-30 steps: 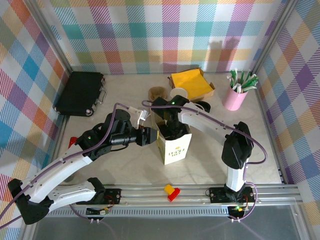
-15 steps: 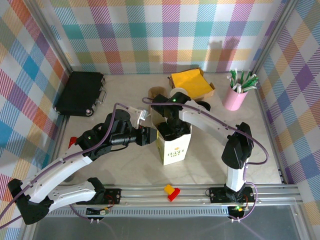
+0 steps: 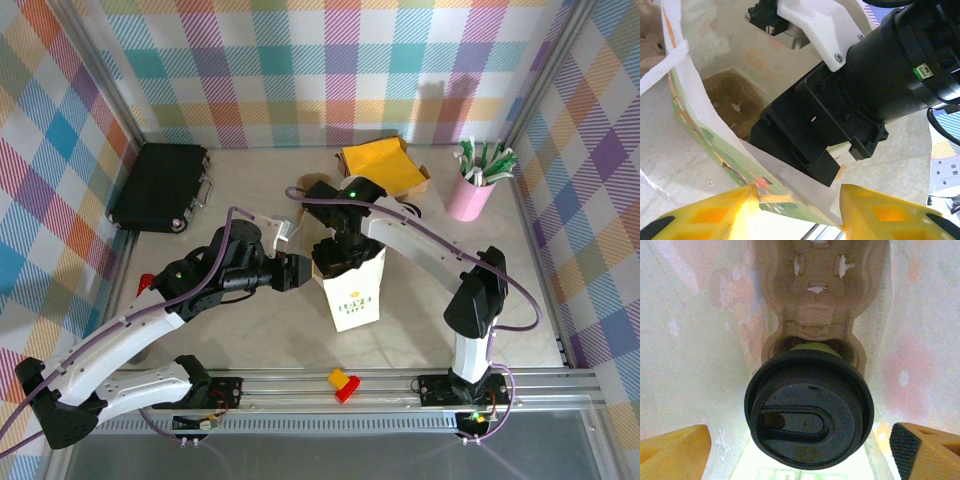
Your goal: Pack the takeout coffee
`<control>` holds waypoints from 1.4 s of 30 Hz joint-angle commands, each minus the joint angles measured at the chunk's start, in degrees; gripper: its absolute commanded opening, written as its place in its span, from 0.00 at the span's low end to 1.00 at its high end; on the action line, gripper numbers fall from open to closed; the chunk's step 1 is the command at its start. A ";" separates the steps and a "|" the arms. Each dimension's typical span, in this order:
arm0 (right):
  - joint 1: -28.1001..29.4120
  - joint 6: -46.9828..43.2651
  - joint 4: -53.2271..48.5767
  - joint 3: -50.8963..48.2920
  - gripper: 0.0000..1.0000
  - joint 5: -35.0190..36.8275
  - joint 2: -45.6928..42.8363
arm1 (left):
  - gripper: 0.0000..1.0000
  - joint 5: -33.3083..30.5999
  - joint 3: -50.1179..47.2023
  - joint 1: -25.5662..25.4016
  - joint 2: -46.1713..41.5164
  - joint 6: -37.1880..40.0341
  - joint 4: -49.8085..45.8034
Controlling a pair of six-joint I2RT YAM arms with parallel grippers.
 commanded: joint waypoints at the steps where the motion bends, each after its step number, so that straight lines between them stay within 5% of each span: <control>1: -0.04 1.67 -1.48 1.32 0.93 0.71 -2.76 | 0.46 -1.13 1.01 0.61 0.41 -0.56 -1.66; 19: -0.12 6.32 3.76 -3.48 0.92 0.65 -5.25 | 0.46 5.20 2.26 0.47 1.28 -1.64 2.86; 42: -0.89 5.11 3.25 0.76 0.93 0.98 -9.46 | 0.48 1.25 5.42 0.43 1.61 -0.76 -1.37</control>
